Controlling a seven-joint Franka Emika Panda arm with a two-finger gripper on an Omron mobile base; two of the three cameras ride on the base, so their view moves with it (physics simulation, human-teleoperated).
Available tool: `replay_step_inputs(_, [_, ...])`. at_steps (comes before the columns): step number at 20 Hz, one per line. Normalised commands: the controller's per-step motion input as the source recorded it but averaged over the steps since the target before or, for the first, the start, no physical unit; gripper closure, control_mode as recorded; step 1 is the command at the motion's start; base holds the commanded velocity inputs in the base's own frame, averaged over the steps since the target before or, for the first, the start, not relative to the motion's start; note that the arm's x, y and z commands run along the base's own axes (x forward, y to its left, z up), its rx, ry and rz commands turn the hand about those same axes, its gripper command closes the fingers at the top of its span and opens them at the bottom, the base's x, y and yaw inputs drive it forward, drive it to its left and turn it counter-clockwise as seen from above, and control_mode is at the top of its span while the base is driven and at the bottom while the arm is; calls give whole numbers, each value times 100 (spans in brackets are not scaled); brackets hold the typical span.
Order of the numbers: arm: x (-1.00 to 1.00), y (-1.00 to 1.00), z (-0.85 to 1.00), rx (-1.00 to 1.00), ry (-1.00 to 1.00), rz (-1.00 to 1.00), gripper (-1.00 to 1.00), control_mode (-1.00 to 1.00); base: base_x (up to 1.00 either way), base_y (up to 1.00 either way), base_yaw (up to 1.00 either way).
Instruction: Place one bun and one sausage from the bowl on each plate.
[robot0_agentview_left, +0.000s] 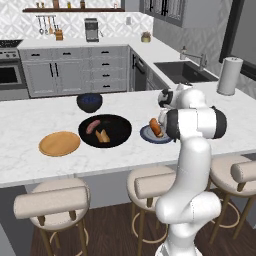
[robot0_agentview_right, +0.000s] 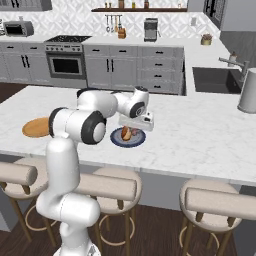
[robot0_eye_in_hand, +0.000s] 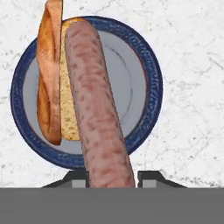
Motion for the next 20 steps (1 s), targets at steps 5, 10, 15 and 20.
replay_step_inputs(5, [-40,5,-18,0,0,-5,100,-100,0,0,0])
replay_step_inputs(10, [0,6,-13,0,0,-16,100,-100,0,0,0])
replay_step_inputs(15, [25,-5,0,0,-2,-19,100,-100,0,0,0])
replay_step_inputs(20, [20,-1,-10,0,0,-7,100,-100,0,0,0])
